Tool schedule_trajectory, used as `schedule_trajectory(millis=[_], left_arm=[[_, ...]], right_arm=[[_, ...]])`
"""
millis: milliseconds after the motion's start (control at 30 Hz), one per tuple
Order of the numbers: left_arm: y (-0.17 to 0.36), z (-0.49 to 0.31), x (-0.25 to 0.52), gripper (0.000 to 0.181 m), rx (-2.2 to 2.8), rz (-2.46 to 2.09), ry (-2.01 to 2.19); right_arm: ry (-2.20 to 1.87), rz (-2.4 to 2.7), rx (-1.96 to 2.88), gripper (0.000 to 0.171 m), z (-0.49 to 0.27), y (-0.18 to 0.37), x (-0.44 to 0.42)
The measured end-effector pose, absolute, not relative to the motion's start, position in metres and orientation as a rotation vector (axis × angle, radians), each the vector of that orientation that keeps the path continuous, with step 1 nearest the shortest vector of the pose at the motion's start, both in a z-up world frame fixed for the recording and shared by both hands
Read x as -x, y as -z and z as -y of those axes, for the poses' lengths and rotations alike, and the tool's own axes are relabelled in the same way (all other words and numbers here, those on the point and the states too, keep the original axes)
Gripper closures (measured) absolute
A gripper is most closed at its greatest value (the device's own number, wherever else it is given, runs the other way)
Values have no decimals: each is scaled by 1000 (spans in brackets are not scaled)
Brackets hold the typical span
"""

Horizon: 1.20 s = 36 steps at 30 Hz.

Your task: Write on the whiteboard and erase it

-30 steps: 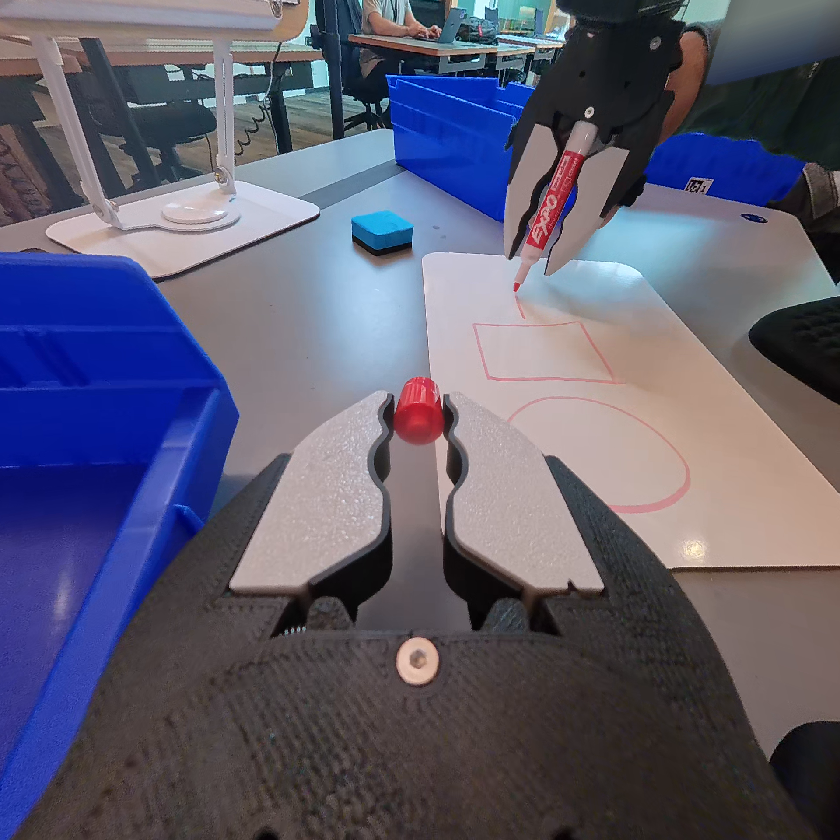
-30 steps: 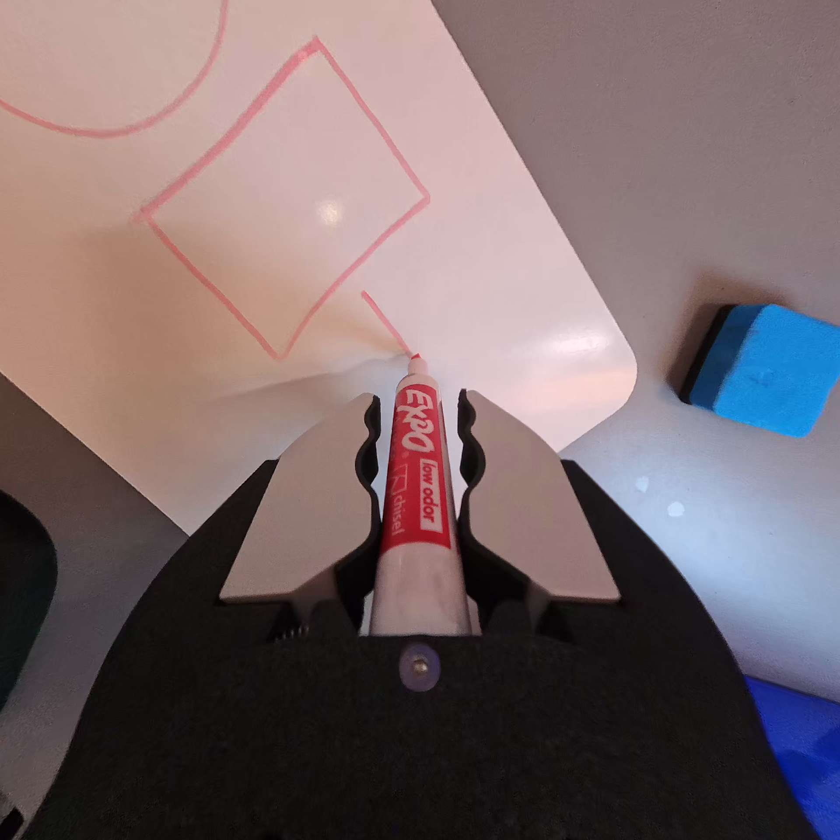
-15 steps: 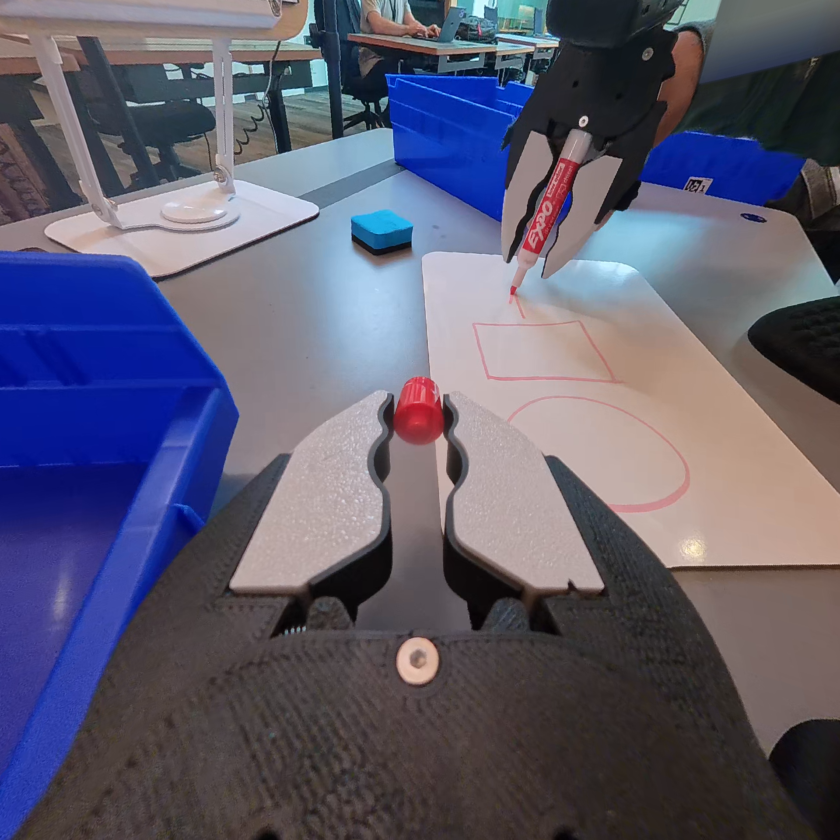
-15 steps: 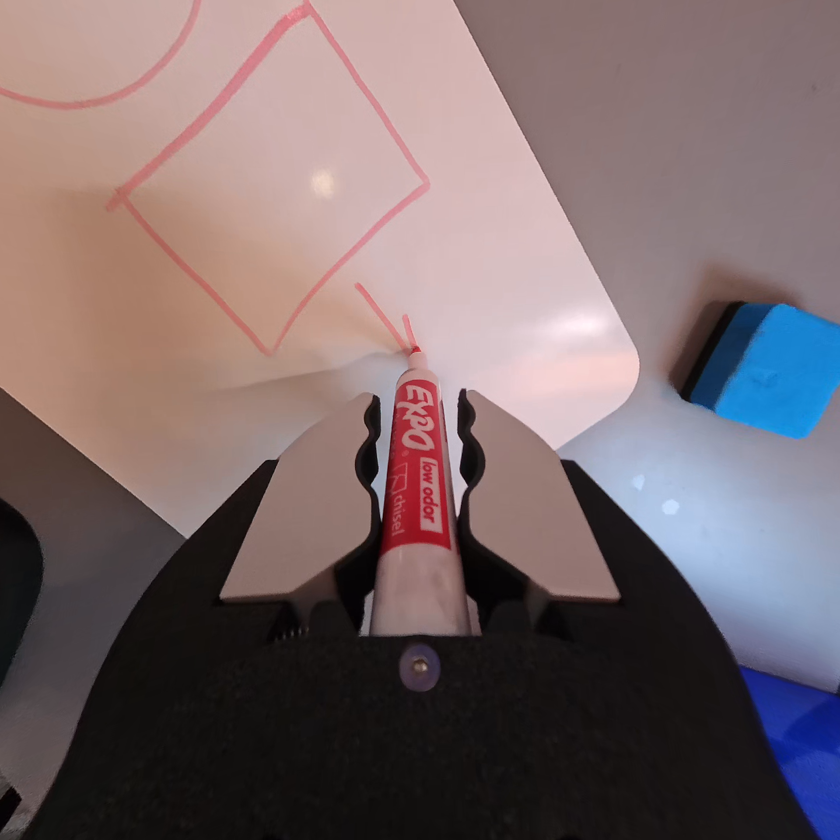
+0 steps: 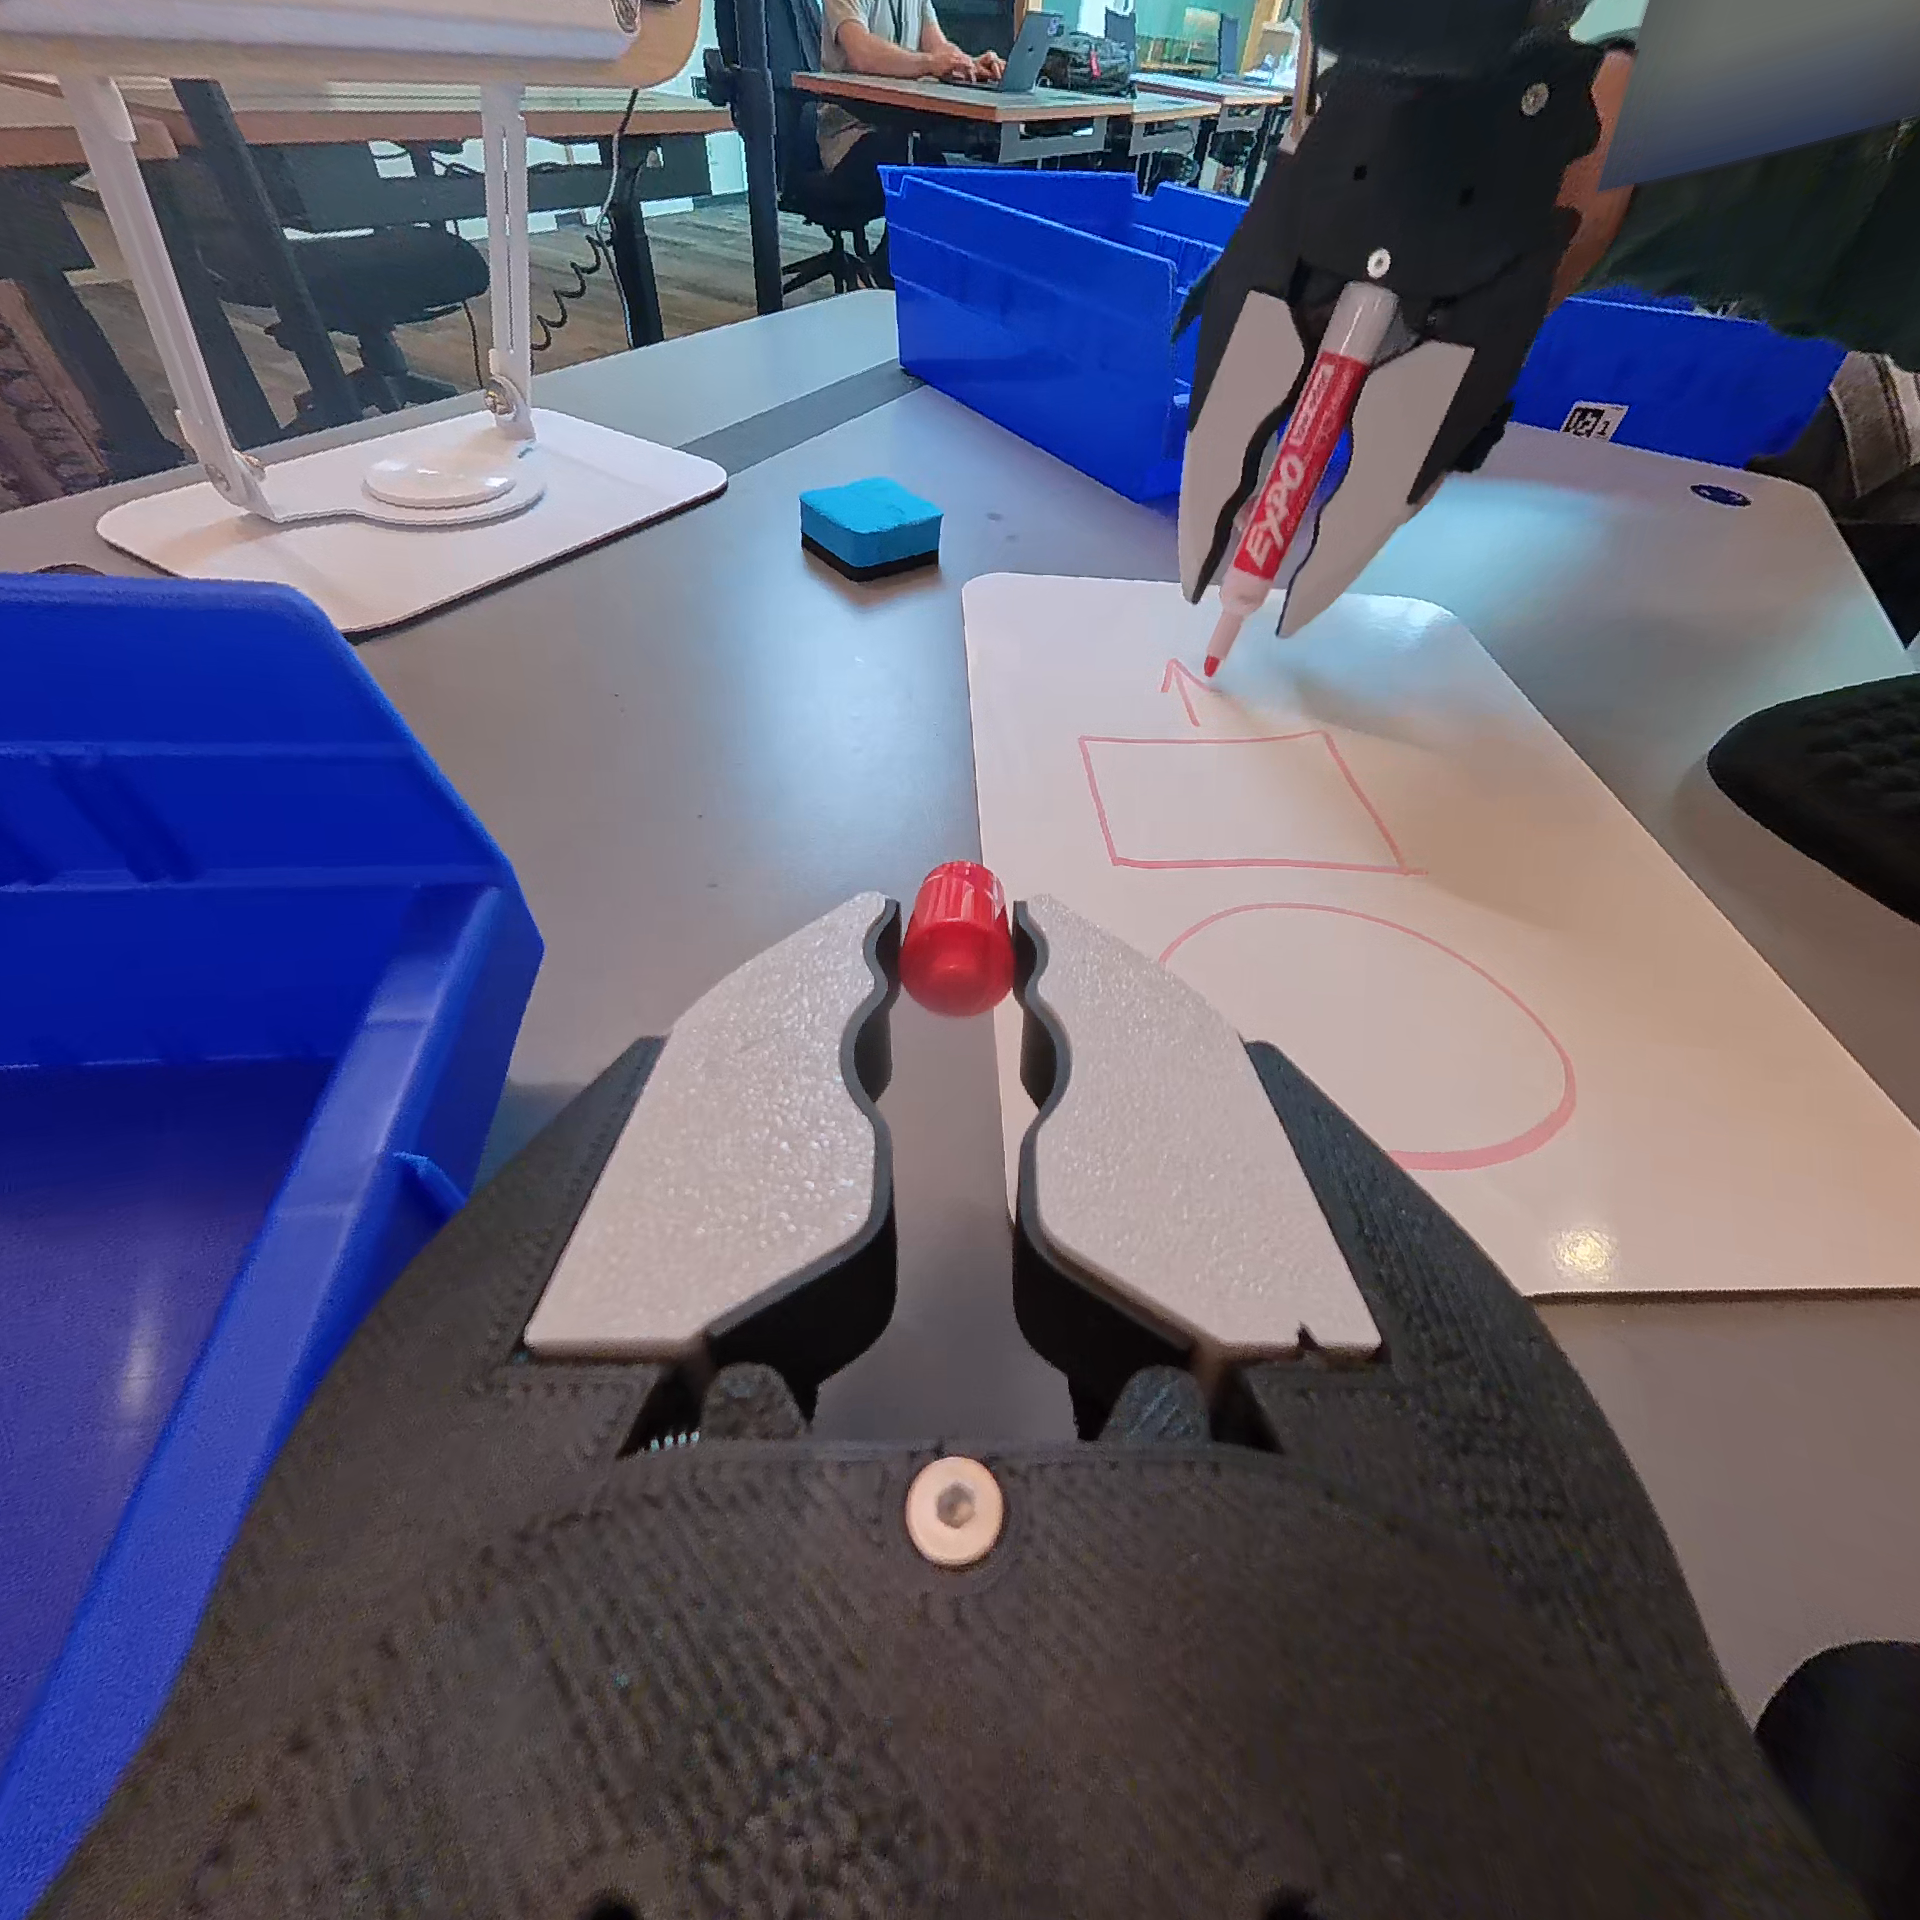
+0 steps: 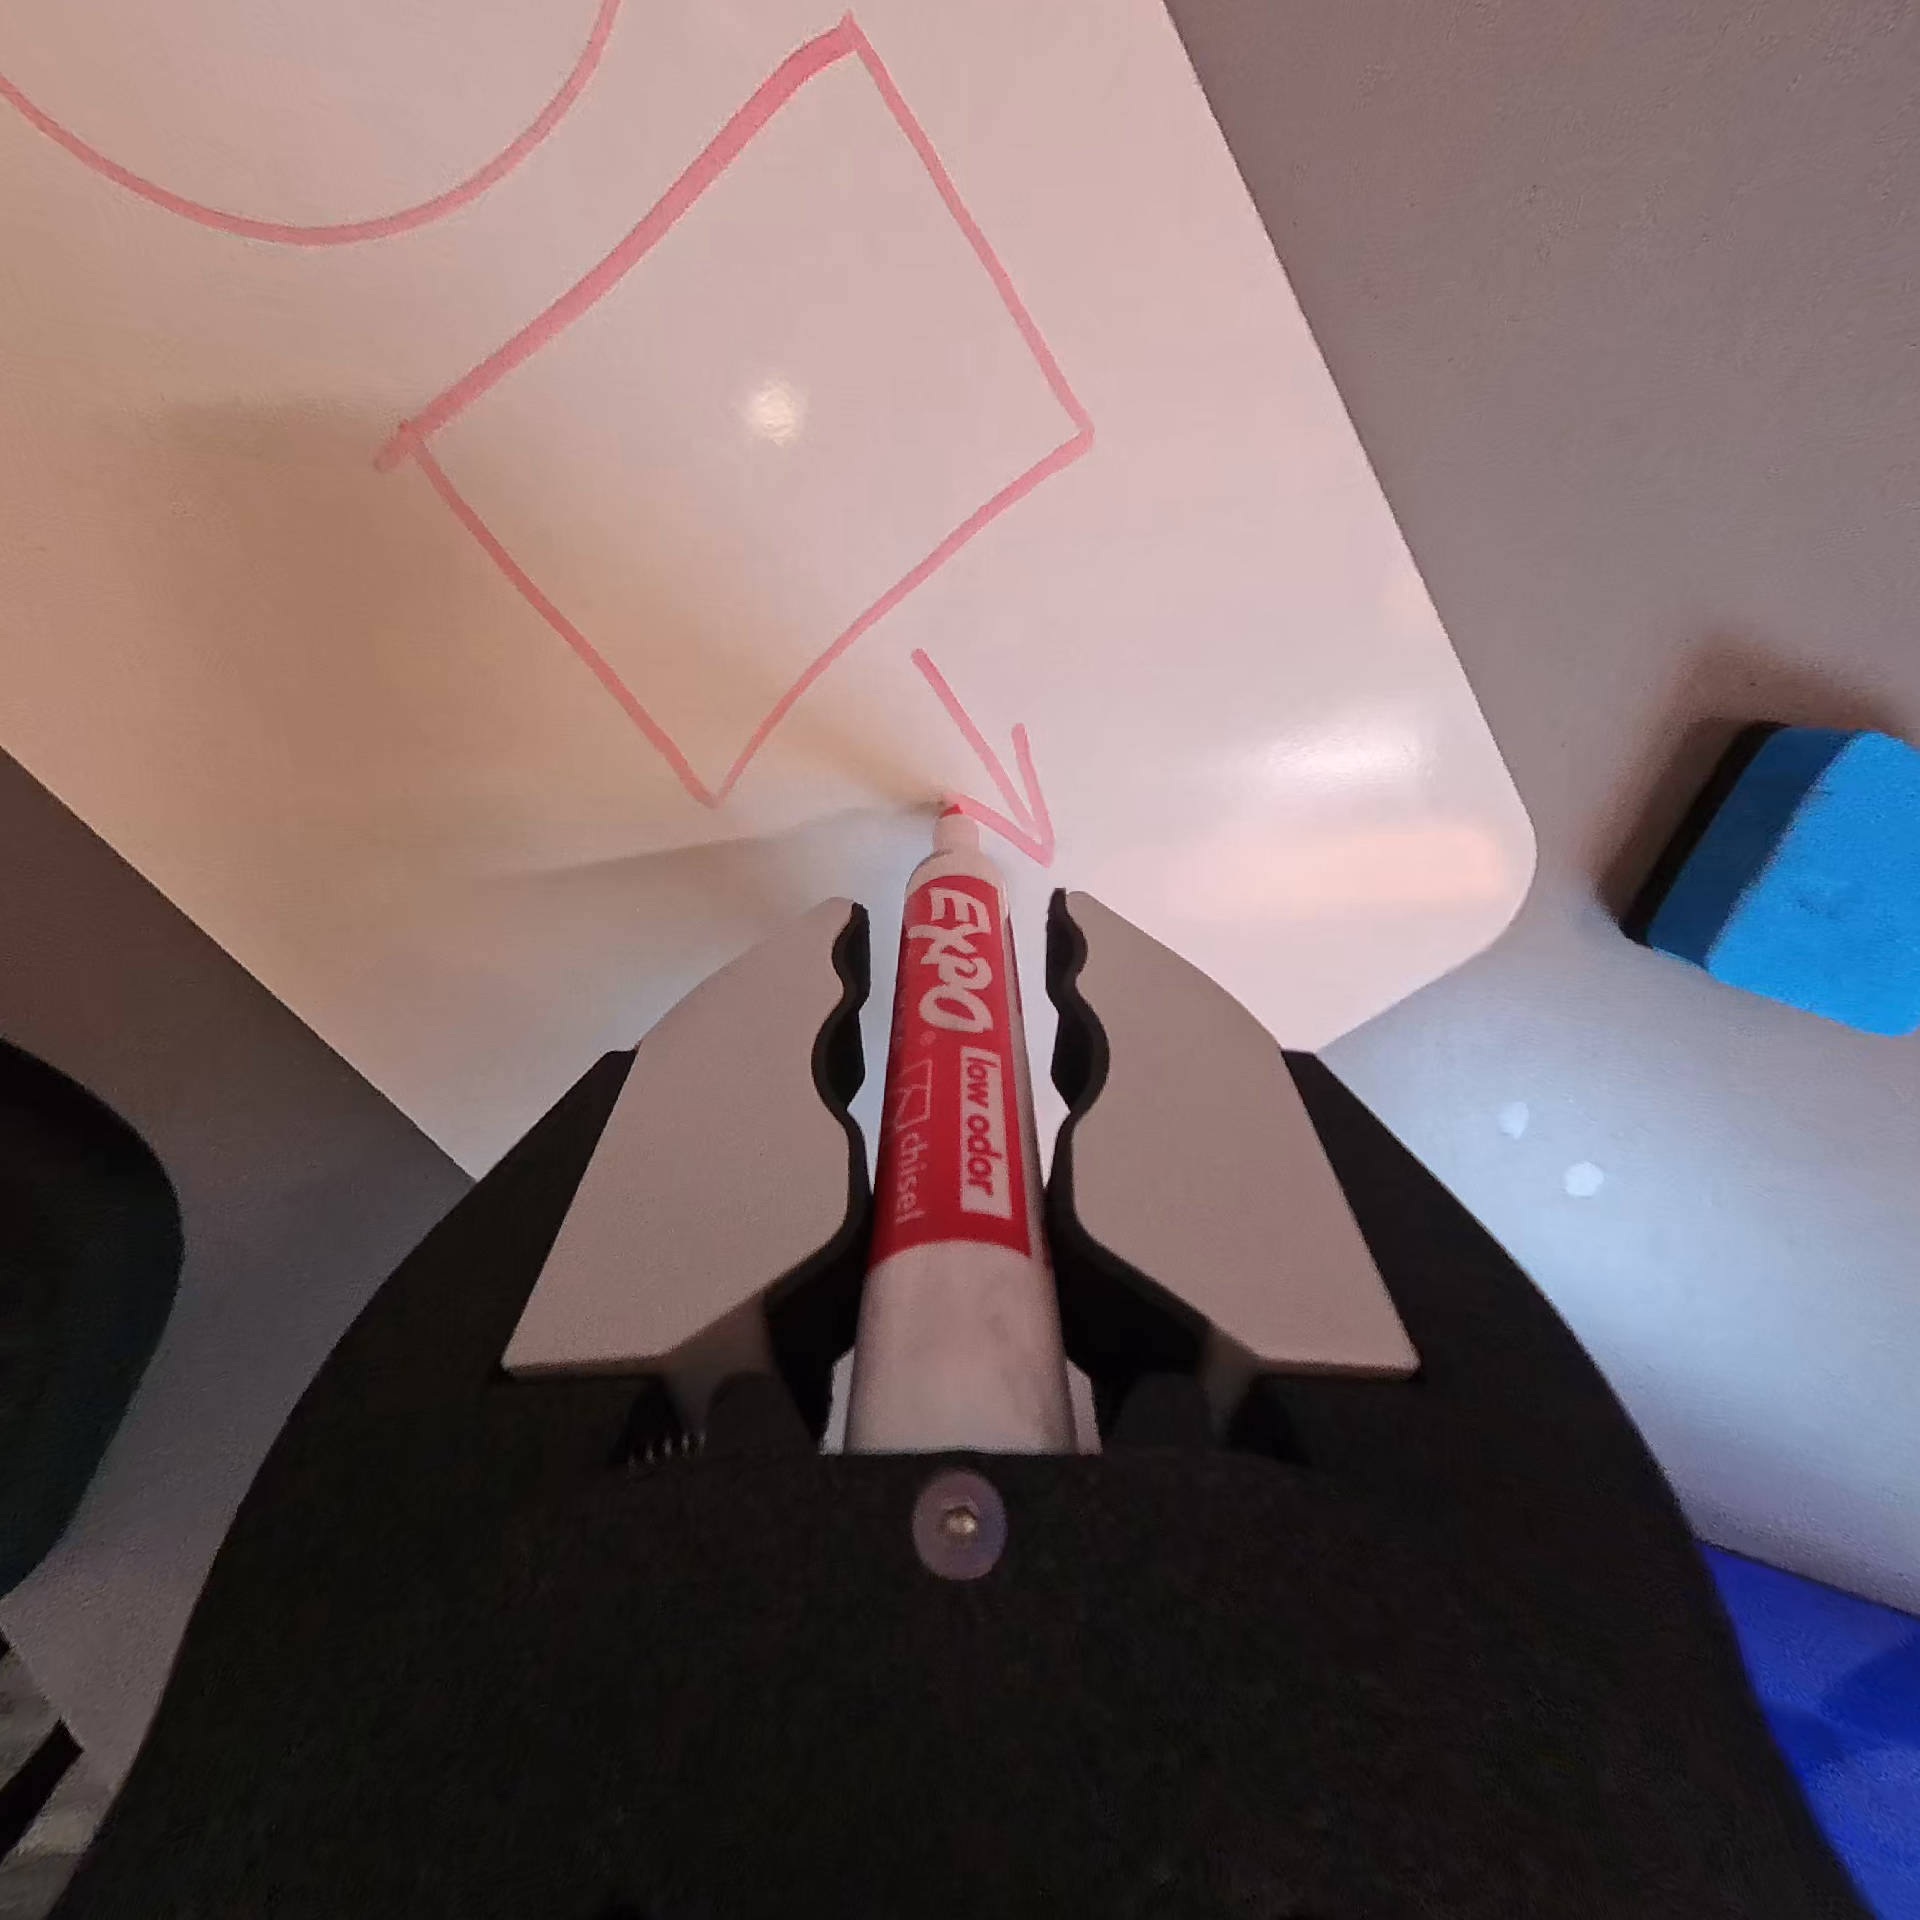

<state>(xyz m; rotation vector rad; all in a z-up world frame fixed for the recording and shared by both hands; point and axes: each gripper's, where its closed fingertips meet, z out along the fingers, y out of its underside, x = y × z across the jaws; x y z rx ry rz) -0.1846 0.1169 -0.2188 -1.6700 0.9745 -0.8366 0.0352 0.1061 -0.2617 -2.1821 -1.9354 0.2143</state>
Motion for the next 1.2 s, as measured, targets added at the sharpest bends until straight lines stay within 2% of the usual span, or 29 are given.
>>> schedule_trajectory(millis=[200, 833, 1200], left_arm=[[219, -117, 184, 161, 1669, -974, 837], [219, -117, 185, 161, 1669, -970, 835], [219, -116, 184, 161, 1668, -977, 837]], right_arm=[[-180, 1803, 2212, 138, -135, 247, -57], [-173, 1785, 2254, 137, -164, 264, -50], [-252, 1910, 2268, 138, -102, 264, -53]])
